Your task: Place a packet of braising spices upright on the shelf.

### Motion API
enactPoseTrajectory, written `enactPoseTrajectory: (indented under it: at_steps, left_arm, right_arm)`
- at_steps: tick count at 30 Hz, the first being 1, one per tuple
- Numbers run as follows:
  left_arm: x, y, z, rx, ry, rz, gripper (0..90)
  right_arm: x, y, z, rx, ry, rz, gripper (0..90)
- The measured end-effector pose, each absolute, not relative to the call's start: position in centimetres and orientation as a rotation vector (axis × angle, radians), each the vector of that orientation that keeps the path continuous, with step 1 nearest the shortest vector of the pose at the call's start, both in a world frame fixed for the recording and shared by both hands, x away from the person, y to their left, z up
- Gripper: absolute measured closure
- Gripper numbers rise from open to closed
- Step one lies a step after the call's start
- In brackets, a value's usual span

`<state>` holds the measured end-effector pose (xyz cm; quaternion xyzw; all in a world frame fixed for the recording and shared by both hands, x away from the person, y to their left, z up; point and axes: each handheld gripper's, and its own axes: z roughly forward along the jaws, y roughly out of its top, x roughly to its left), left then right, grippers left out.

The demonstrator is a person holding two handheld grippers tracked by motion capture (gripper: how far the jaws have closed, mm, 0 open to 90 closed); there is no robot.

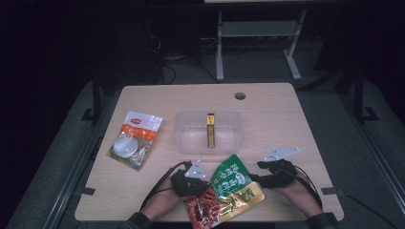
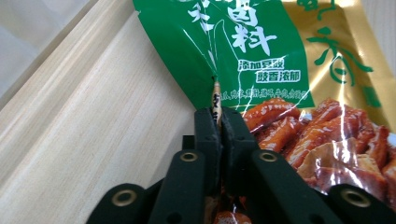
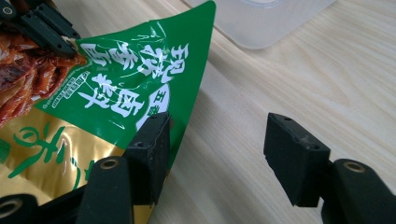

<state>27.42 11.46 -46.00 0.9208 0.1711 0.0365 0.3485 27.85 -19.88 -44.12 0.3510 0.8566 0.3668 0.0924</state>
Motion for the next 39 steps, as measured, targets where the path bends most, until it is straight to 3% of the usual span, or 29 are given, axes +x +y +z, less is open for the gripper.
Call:
enactPoseTrajectory:
  at_steps: [16,39]
  left_arm:
    - [28.3,13.7,-44.6,2.255,0.513,0.032,89.5]
    - [28.8,19.8,-39.7,2.041,0.614,0.139,89.9]
  right_arm:
    - [27.8,-20.8,-43.4,1.044,2.481,1.186,36.4]
    - [27.5,-20.1,-43.2,0.957,2.516,1.262,32.7]
